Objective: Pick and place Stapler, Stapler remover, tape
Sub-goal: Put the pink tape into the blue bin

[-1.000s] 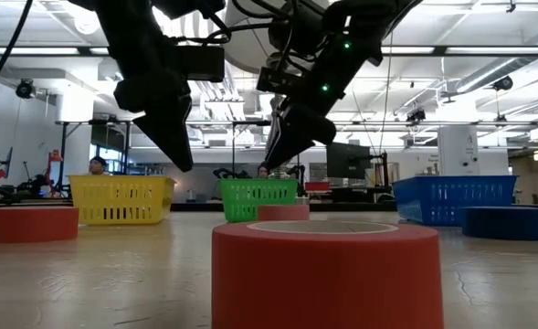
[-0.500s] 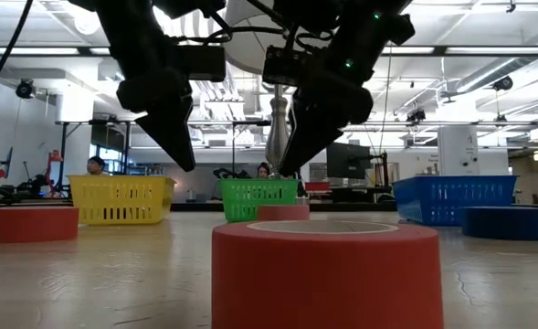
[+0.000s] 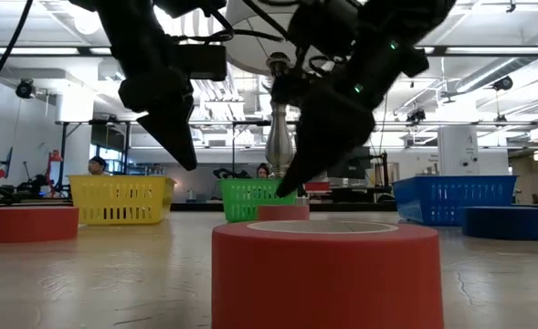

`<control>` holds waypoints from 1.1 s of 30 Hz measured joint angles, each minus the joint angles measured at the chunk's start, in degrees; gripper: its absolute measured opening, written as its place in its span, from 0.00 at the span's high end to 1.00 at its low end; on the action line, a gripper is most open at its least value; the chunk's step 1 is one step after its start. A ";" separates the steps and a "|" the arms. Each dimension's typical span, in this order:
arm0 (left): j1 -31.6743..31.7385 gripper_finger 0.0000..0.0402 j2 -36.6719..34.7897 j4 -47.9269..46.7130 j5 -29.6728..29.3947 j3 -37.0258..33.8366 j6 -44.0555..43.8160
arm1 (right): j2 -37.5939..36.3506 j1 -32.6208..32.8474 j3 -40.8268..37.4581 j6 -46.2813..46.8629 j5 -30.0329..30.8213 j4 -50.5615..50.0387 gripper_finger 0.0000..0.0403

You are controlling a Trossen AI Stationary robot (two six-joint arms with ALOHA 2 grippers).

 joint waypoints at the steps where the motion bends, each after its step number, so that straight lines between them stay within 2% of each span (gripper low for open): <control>1: 0.00 0.65 0.00 0.02 0.00 0.00 0.02 | 0.00 0.00 -0.56 -0.04 0.01 -0.03 0.61; 8: -0.04 0.65 0.00 0.23 -0.02 0.00 0.04 | 0.02 -0.09 -4.19 -0.34 0.13 4.24 0.59; 13: -0.04 0.65 0.00 0.38 -0.01 0.00 0.04 | 0.11 -0.11 -5.96 -4.23 0.04 9.93 0.59; 23: -0.02 0.65 0.00 0.62 0.00 0.00 0.07 | -0.03 -0.63 -8.12 -6.15 0.07 11.06 0.60; 28: -0.02 0.65 0.00 0.63 -0.01 0.00 0.07 | -0.07 -0.66 -8.16 -6.58 0.19 10.91 0.68; 33: 0.02 0.65 0.00 0.81 0.00 0.00 0.07 | -0.07 -0.63 -8.15 -6.39 0.00 10.66 0.83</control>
